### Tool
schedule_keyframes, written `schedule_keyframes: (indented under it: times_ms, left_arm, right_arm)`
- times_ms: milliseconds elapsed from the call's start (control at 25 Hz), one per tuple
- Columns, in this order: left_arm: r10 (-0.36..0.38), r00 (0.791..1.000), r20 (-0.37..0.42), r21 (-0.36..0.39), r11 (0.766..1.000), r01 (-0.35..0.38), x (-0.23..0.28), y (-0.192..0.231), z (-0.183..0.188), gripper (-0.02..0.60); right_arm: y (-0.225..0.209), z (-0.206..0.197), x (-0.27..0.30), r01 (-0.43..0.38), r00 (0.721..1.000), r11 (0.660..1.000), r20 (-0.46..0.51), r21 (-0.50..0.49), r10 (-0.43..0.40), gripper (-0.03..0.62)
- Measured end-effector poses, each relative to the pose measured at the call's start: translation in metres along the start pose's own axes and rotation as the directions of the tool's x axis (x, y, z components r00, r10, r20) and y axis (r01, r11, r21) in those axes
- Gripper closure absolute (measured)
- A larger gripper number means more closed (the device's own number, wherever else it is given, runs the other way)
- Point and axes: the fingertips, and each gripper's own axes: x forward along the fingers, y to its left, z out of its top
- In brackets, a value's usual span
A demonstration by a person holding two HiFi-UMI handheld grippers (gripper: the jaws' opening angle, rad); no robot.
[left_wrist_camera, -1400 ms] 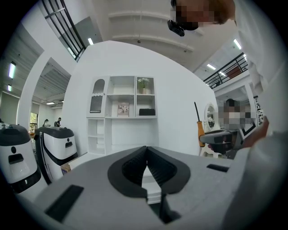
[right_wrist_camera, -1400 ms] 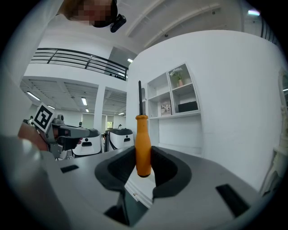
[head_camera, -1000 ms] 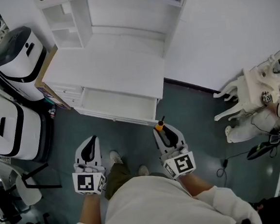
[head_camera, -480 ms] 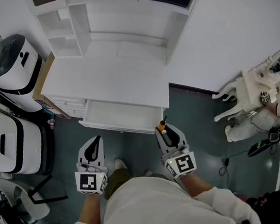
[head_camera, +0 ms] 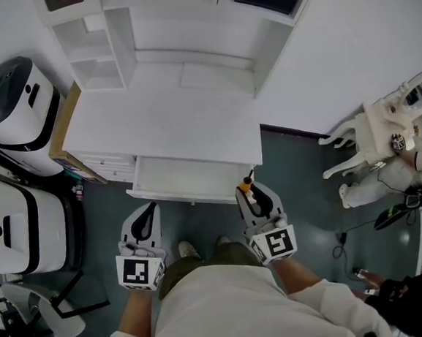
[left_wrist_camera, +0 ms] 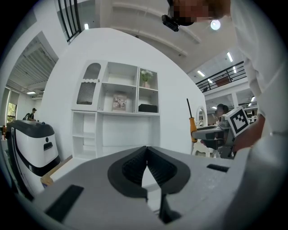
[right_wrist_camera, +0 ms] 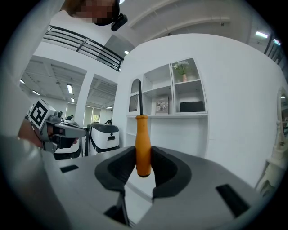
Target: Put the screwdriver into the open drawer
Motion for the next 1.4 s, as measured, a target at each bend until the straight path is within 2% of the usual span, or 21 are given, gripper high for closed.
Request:
schedule_keyframes:
  times_ms: [320,480,720,960,1120,1400]
  left_arm:
    - [0.016,1.000,-0.011,-0.012,1.000,-0.016,0.012,0.015,-0.003,0.577]
    - [0.048,0.999,-0.018,-0.013,0.999,-0.049,0.019,0.021,-0.006,0.577]
    - [0.100,0.994,-0.043,-0.042,0.994,-0.102,0.026,0.029,-0.006,0.577]
    - [0.144,0.988,-0.049,-0.067,0.987,-0.147,0.027,0.035,-0.010,0.577]
    - [0.169,0.983,-0.066,-0.080,0.981,-0.174,0.026,0.040,-0.014,0.577]
    - [0.210,0.974,-0.090,-0.074,0.973,-0.217,0.021,0.049,-0.021,0.577]
  right_arm:
    - [-0.009,-0.009,0.026,-0.026,0.999,0.999,-0.036,-0.040,0.024,0.479]
    - [-0.010,-0.026,0.045,-0.082,0.995,0.993,-0.071,-0.083,0.076,0.479]
    - [-0.005,-0.057,0.075,-0.187,0.970,0.971,-0.182,-0.149,0.159,0.479]
    - [0.003,-0.099,0.105,-0.294,0.930,0.927,-0.295,-0.231,0.221,0.479]
    - [0.005,-0.134,0.124,-0.349,0.895,0.893,-0.382,-0.284,0.228,0.479]
    - [0.008,-0.197,0.146,-0.430,0.827,0.847,-0.512,-0.313,0.230,0.479]
